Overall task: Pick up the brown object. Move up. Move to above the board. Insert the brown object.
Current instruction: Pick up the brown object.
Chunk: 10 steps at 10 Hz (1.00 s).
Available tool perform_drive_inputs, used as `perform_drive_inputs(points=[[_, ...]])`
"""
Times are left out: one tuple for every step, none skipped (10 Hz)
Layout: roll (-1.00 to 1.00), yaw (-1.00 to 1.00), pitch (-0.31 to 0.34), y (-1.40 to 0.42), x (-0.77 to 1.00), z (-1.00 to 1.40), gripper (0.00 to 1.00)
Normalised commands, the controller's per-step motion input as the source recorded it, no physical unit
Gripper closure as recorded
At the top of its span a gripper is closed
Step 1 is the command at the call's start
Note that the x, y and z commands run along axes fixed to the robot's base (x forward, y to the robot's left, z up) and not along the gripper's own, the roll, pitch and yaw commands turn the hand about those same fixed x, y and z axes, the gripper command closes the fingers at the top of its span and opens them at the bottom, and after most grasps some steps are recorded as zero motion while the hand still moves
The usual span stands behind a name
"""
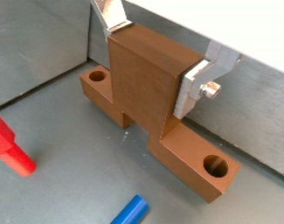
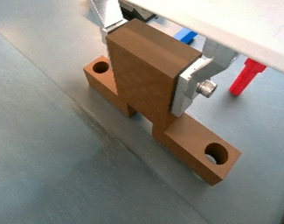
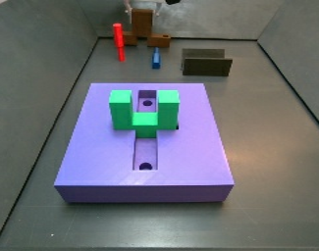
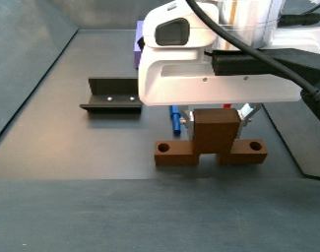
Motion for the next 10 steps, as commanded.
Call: perform_drive_inputs(points=[[0.00, 0.00, 0.000, 0.00, 0.00, 0.00, 1.00], [0.00, 0.00, 0.000, 0.00, 0.00, 0.00, 1.00], [0.00, 0.00, 0.000, 0.00, 0.00, 0.00, 1.00], [0.00, 0.00, 0.000, 0.00, 0.00, 0.00, 1.00], [0.00, 0.00, 0.000, 0.00, 0.00, 0.00, 1.00], [0.00, 0.00, 0.000, 0.00, 0.00, 0.00, 1.00], [0.00, 0.00, 0.000, 0.00, 0.00, 0.00, 1.00], [0.00, 0.00, 0.000, 0.00, 0.00, 0.00, 1.00], [0.00, 0.00, 0.000, 0.00, 0.00, 0.00, 1.00], [0.00, 0.00, 0.000, 0.00, 0.00, 0.00, 1.00]])
